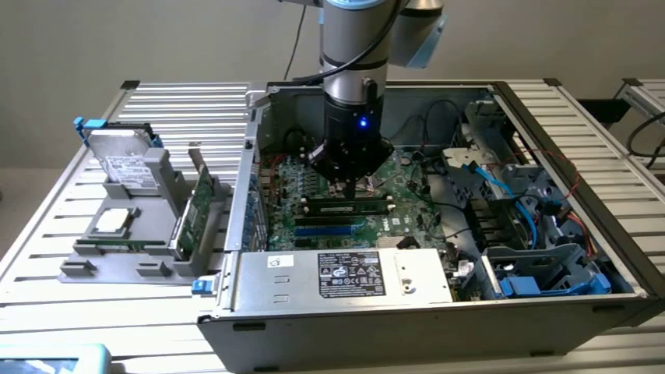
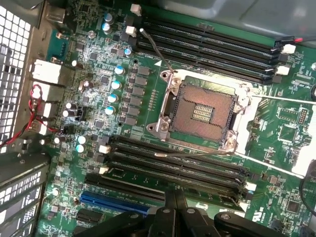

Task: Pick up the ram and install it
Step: 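Press down the ram until it locks into place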

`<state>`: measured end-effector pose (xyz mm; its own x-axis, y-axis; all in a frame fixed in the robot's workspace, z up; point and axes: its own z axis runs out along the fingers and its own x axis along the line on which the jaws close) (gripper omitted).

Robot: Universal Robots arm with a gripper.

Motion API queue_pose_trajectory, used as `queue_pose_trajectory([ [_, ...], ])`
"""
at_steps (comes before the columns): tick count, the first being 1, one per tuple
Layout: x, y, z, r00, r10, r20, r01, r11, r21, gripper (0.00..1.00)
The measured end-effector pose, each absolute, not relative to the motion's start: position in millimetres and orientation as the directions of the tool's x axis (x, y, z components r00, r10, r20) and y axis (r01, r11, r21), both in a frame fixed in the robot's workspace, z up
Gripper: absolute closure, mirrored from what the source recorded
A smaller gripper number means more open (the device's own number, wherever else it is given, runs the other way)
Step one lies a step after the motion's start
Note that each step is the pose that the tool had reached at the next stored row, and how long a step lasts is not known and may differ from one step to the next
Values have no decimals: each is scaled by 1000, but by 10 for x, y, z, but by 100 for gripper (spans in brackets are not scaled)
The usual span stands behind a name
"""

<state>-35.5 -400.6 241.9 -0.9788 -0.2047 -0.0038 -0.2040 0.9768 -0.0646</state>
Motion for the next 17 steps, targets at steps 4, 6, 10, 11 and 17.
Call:
queue_pose_trajectory([
  [4,-356,-4006,2419,-987,-159,-5,-158,986,-58,89],
  [6,-356,-4006,2419,-991,-135,-6,-134,989,-55,89],
  [10,-355,-4006,2419,-996,-87,-7,-87,995,-52,89],
  [11,-355,-4006,2419,-997,-78,-7,-78,996,-52,89],
  [17,-355,-4006,2419,-997,-75,-6,-74,995,-67,89],
])
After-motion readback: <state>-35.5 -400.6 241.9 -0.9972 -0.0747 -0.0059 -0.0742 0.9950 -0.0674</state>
